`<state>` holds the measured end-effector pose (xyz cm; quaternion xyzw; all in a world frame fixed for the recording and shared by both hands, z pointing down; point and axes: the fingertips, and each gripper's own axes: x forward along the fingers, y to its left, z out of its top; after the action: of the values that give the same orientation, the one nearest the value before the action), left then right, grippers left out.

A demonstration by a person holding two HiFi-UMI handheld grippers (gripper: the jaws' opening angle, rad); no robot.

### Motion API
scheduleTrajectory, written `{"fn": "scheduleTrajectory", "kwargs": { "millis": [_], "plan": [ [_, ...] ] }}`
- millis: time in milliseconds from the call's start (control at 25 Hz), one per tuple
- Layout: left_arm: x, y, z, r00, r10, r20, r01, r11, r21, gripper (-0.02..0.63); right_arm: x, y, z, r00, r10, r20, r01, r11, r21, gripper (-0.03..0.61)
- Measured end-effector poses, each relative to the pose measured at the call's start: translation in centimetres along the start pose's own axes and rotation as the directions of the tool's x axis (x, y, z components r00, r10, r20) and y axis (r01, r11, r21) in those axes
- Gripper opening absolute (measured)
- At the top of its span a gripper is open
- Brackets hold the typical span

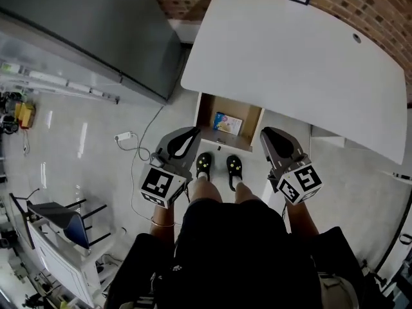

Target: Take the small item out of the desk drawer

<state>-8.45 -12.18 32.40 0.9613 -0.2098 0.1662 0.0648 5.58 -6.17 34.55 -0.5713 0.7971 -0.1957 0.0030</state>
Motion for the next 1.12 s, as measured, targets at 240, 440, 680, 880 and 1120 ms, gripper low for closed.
{"fn": "scheduleTrajectory", "kwargs": {
  "millis": [240,440,680,880,1120],
  "plan": [
    [2.9,1.0,-1.9,0.991,-0.126,-0.050,0.127,0.992,0.024,0.025,1.3,-0.6,-1.5,0.994,-0.105,-0.002,0.105,0.994,0.025,0.028],
    [5.2,1.4,-3.7,0.974,-0.208,-0.095,0.212,0.977,0.034,0.028,2.2,-1.4,-2.6,0.982,-0.186,-0.020,0.187,0.982,0.014,0.029],
    [7.5,2.0,-6.4,0.953,-0.270,-0.137,0.278,0.960,0.039,0.030,2.8,-2.2,-5.1,0.966,-0.255,-0.047,0.255,0.967,0.012,0.031],
    [8.7,2.1,-9.1,0.939,-0.289,-0.187,0.307,0.949,0.075,0.031,3.2,-2.9,-7.5,0.951,-0.302,-0.062,0.303,0.953,0.014,0.032],
    [10.2,2.8,-11.8,0.925,-0.297,-0.237,0.330,0.937,0.112,0.038,4.5,-3.7,-10.2,0.943,-0.325,-0.071,0.328,0.944,0.035,0.040]
  ]
}}
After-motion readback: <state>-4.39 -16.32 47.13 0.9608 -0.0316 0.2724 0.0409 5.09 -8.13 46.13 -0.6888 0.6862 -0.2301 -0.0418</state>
